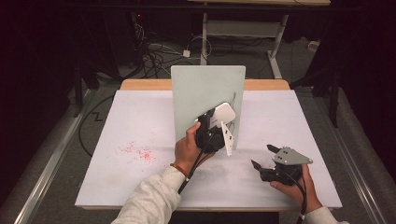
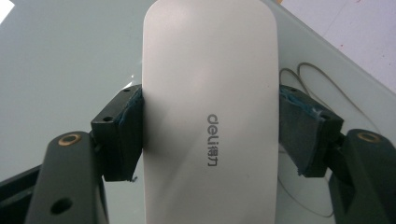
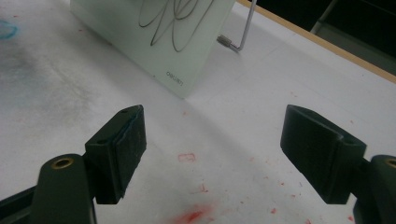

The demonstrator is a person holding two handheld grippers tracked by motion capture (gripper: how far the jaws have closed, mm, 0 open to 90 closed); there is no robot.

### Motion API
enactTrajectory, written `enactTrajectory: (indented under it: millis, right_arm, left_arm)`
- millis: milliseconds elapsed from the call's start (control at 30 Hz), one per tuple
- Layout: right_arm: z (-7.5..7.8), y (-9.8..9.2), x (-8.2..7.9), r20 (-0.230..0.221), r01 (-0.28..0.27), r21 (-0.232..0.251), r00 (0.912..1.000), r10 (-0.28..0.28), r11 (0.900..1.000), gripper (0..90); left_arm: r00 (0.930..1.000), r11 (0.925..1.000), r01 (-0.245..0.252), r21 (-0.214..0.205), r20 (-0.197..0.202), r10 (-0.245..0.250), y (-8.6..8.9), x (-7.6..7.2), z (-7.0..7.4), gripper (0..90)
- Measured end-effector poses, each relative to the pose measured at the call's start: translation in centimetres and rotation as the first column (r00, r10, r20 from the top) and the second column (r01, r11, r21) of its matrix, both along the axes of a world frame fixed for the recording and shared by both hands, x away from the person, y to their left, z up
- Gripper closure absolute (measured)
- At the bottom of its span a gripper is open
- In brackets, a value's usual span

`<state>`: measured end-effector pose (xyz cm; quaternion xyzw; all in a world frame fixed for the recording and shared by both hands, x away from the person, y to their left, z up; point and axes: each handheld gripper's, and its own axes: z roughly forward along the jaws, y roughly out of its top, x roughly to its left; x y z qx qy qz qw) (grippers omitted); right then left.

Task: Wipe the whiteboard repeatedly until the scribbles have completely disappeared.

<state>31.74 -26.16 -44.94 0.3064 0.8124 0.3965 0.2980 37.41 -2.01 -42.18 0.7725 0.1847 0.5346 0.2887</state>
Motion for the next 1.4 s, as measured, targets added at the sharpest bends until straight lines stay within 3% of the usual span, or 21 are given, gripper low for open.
enactTrajectory:
  millis: [300,367,533,667,1067,1400]
  right_arm:
    - [-0.1,0.0,0.1,-0.007,-0.001,-0.005,1.0000,0.001,1.0000,23.1]
    - [-0.1,0.0,0.1,-0.006,0.001,-0.005,1.0000,-0.001,1.0000,23.1]
    - [-0.1,-0.1,0.1,-0.002,0.003,-0.004,1.0000,-0.003,1.0000,23.1]
    - [-0.1,-0.1,0.1,-0.001,0.003,-0.003,1.0000,-0.003,1.0000,23.1]
    - [0.0,-0.1,0.0,-0.002,0.003,-0.003,1.0000,-0.003,1.0000,23.2]
    - [0.0,-0.1,0.0,-0.002,0.000,-0.002,1.0000,0.000,1.0000,23.2]
  left_arm:
    - [0.9998,0.9999,0.010,-0.014,0.016,-0.009,-1.3,0.9,2.2,29.3]
    - [0.9997,0.9999,0.011,-0.013,0.021,-0.011,-1.9,1.3,3.3,29.3]
    - [0.9992,0.9999,0.014,-0.003,0.038,-0.013,-2.7,1.8,4.0,29.3]
    - [0.9988,0.9999,0.015,-0.003,0.047,-0.015,-2.8,1.6,3.5,29.3]
    - [0.9991,0.9977,0.026,0.063,0.031,-0.028,-2.1,0.2,0.0,29.2]
    - [0.9995,0.9954,0.019,0.094,0.022,-0.021,-1.1,-0.5,-1.5,29.2]
